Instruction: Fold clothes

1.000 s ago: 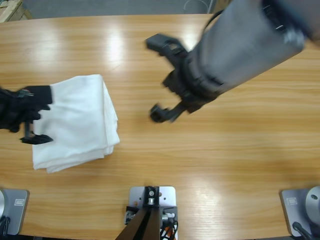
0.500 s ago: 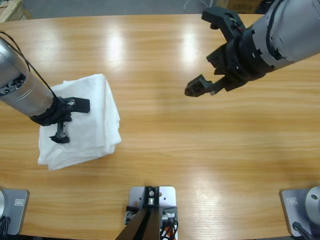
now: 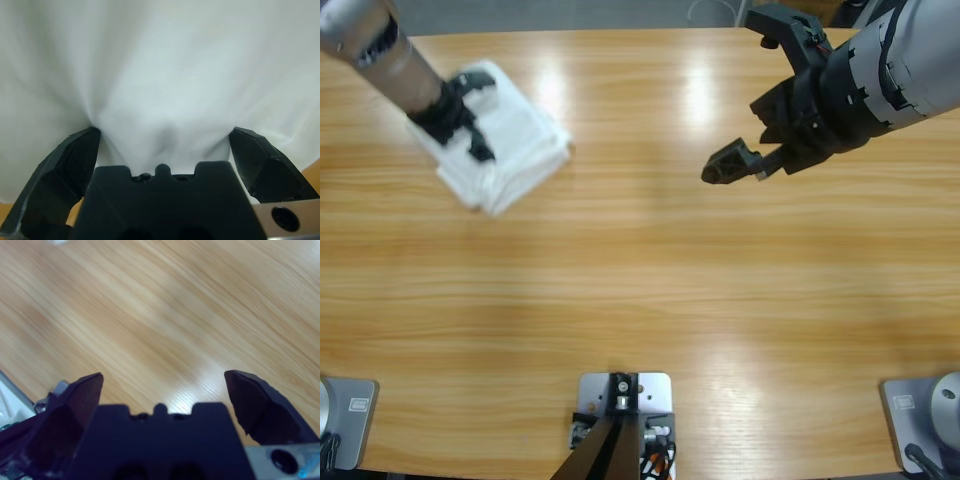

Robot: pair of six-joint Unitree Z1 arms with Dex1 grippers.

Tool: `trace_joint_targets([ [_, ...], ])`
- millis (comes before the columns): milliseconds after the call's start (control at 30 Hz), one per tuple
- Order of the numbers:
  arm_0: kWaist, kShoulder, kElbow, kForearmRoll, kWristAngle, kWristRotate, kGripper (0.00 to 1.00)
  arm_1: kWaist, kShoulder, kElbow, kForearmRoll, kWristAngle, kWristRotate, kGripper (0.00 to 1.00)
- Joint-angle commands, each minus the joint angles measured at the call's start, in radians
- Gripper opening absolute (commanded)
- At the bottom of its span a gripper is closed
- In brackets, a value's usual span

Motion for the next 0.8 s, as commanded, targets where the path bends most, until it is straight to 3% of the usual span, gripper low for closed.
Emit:
trace_joint_targets([
  [33, 0.169, 0.289, -0.431, 0.167, 0.005, -0.139, 1.000, -0.054, 0.091, -0.013, -0.050, 0.064, -0.016, 1.000],
  [167, 0.199, 0.417, -0.708, 0.293, 0.001, -0.287, 0.987, -0.066, 0.149, -0.060, -0.052, 0.077, -0.021, 1.000],
  [267, 0.235, 0.463, -0.811, 0.334, -0.077, -0.427, 0.987, -0.066, 0.167, -0.061, -0.063, 0.087, -0.021, 1.000],
  [400, 0.274, 0.503, -0.883, 0.339, -0.135, -0.547, 0.987, -0.066, 0.170, -0.055, -0.063, 0.089, -0.024, 1.000],
  [567, 0.277, 0.506, -0.985, 0.360, -0.158, -0.555, 0.987, -0.066, 0.159, -0.041, -0.063, 0.091, -0.026, 1.000],
  [800, 0.292, 0.275, -1.004, 0.566, -0.118, -0.531, 0.988, -0.066, 0.042, -0.057, -0.021, 0.067, -0.049, 1.000],
])
